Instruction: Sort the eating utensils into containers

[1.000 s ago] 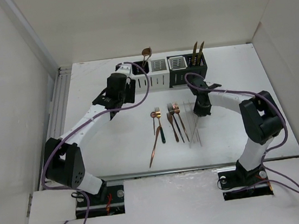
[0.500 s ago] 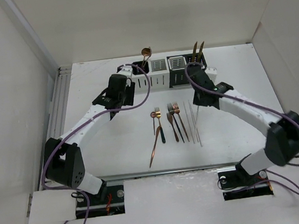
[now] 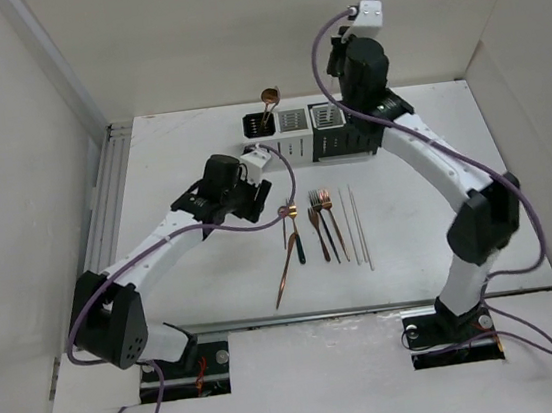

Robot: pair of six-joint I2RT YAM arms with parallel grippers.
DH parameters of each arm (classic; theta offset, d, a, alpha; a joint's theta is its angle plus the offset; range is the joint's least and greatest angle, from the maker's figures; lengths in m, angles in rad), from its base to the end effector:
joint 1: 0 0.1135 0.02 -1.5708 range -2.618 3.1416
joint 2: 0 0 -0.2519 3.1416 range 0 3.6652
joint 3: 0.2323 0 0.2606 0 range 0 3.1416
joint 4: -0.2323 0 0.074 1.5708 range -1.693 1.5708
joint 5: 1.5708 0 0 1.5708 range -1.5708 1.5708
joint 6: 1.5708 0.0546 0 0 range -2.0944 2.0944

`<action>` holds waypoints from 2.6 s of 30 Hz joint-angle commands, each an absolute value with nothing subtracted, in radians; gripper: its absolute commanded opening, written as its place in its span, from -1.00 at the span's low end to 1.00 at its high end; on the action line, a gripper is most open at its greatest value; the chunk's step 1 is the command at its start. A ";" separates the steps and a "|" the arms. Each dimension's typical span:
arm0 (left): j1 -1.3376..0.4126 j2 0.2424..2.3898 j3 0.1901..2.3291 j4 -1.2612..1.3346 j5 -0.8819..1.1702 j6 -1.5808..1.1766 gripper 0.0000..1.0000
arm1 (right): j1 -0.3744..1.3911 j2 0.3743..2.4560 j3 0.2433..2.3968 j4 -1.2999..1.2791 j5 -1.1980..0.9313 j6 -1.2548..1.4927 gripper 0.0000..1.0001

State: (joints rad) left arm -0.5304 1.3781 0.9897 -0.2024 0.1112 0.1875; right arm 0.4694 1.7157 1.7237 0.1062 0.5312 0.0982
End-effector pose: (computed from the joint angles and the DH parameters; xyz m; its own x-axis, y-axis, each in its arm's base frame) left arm 0.2865 -0.1751 0.2488 -0.3635 0.4280 -0.8275 0.6616 0.7439 0.0941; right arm 0.3958 0.1697 0.4386 0.1069 0.1490 -0.9830 0.0486 0.9867 0.1549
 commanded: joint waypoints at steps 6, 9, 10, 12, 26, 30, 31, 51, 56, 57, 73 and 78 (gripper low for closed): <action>-0.564 1.525 1.068 -0.256 0.253 0.267 0.09 | 0.433 1.989 1.842 0.293 0.508 -0.014 -1.00; -0.592 1.554 1.068 -0.291 0.291 0.267 0.09 | 0.433 2.014 1.809 0.304 0.523 0.010 -1.00; -0.604 1.554 1.068 -0.301 0.314 0.267 0.09 | 0.433 2.014 1.787 0.304 0.523 0.023 -1.00; -0.615 1.563 1.058 -0.301 0.314 0.281 0.12 | 0.433 2.014 1.712 0.347 0.523 0.043 -1.00; -0.624 1.592 1.048 -0.310 0.264 0.293 0.14 | 0.423 1.896 1.671 0.365 0.473 0.097 -1.00; -0.624 1.601 1.057 -0.310 0.264 0.284 0.12 | 0.423 1.855 1.647 0.380 0.463 0.107 -1.00; -0.633 1.601 1.057 -0.310 0.264 0.284 0.12 | 0.423 1.842 1.647 0.390 0.472 0.107 -1.00; -0.661 1.660 1.095 -0.319 0.209 0.273 0.12 | 0.394 2.089 1.634 0.641 0.621 0.043 -1.00; -0.681 1.672 1.114 -0.360 0.235 0.253 0.22 | 0.425 2.037 1.514 0.641 0.585 0.043 -0.80; -0.681 1.672 1.114 -0.370 0.247 0.253 0.28 | 0.425 2.017 1.497 0.641 0.575 0.043 -0.44; -0.819 1.743 1.040 -0.463 0.169 0.241 0.13 | 0.488 1.729 1.325 0.611 0.655 0.043 0.40; -0.893 1.743 1.019 -0.525 0.158 0.262 0.13 | 0.517 1.597 1.220 0.600 0.676 0.043 0.40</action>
